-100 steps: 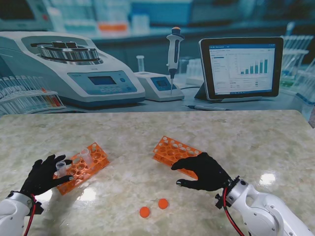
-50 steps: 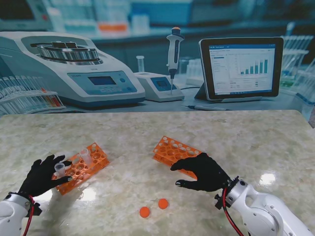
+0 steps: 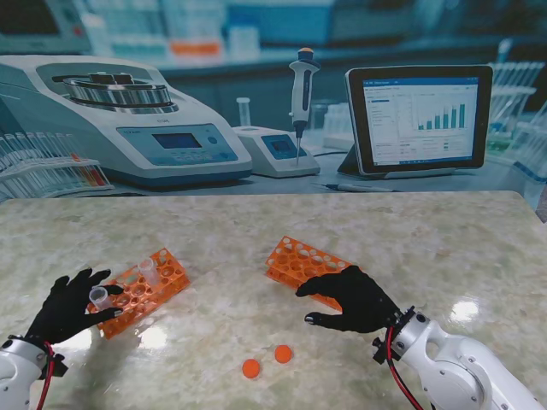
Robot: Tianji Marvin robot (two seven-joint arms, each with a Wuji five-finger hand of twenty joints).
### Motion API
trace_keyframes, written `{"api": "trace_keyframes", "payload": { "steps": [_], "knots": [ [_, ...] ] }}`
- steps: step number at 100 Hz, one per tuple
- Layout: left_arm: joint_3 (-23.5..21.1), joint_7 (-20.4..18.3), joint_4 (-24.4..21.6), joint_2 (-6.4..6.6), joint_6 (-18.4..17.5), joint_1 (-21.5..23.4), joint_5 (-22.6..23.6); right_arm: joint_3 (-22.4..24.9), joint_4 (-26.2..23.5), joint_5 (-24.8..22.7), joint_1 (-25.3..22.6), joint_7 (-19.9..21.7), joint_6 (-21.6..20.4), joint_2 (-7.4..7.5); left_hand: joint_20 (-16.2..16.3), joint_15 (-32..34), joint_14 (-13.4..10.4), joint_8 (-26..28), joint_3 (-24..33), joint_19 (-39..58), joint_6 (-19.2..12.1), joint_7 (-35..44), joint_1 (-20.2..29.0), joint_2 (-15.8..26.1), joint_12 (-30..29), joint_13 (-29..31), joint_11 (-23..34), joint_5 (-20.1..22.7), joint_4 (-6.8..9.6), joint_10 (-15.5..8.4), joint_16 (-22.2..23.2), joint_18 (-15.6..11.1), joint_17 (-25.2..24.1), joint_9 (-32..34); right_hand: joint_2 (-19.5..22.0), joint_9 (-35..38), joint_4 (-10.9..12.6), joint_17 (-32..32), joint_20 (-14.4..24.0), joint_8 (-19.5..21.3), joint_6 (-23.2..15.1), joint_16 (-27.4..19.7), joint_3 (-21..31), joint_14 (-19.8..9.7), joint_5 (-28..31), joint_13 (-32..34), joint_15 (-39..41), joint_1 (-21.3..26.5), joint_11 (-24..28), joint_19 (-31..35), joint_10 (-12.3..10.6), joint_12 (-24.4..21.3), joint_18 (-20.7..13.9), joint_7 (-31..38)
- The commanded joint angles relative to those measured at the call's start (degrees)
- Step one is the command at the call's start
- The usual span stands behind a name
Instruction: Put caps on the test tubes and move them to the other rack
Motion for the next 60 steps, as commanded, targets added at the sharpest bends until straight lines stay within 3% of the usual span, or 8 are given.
{"api": "trace_keyframes", "payload": {
  "steps": [1,60],
  "knots": [
    [-0.30,-0.37,-0.77,0.02,-0.21,0.24,-0.02,-0.22,0.08,0.11,-0.23,0.17,0.03,0.00,-0.60,0.17,-1.52,1.46,5.13,-2.57,-8.98,3.77,8.89,6.51,0.47,-0.30,0.05,5.12,0.67,-1.62,-0.07,-1.31,-0.16,-0.08,2.25,-0.44,1.69,-0.87,0.62,0.59,-0.17,-0.01,-1.46,0.31,-1.03,-1.82,-1.96,0.49,0.10,-0.92,-0.08,0.39,-0.56,-0.17],
    [-1.84,-1.59,-3.33,-0.01,-2.14,0.49,-0.52,-0.38,0.25,0.08,-0.10,0.12,-0.13,0.00,-0.59,0.26,-1.31,1.31,5.19,-2.48,-8.50,3.47,9.07,6.67,0.47,0.16,0.05,5.36,0.80,-1.37,0.05,-1.03,-0.01,0.49,2.28,-0.38,1.69,-0.88,0.58,0.60,-0.27,-0.02,-1.49,0.23,-0.99,-1.75,-1.94,0.50,0.12,-0.91,-0.06,0.39,-0.59,-0.16]
  ]
}}
